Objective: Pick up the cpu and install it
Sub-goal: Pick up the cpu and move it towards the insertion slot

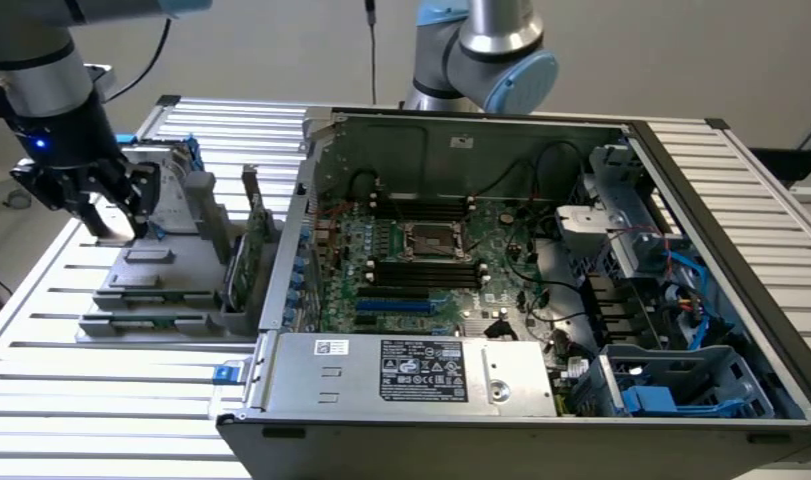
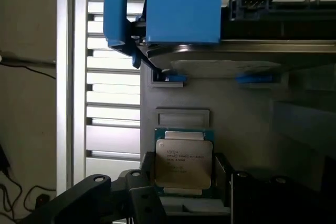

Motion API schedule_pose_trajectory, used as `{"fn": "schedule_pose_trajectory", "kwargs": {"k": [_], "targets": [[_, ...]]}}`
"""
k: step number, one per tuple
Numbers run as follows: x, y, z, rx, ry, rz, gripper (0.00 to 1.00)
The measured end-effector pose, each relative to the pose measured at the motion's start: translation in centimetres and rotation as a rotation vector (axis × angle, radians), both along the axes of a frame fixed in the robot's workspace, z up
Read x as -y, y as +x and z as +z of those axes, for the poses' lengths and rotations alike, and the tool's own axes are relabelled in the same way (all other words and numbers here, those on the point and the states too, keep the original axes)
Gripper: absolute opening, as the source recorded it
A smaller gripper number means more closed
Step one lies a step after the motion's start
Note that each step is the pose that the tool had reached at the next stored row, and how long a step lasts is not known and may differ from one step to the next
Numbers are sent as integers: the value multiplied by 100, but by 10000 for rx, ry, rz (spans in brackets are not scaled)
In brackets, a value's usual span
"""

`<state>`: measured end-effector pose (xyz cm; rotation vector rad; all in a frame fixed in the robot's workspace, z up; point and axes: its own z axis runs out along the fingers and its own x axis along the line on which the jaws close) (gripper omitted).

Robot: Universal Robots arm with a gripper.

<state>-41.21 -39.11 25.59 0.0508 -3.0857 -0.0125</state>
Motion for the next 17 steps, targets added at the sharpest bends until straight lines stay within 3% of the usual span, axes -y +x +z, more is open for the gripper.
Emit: {"fn": "schedule_pose_trajectory", "kwargs": {"k": [9, 17], "targets": [[0, 210, 408, -24, 2, -24, 54], [0, 564, 773, -94, 0, -24, 54]]}}
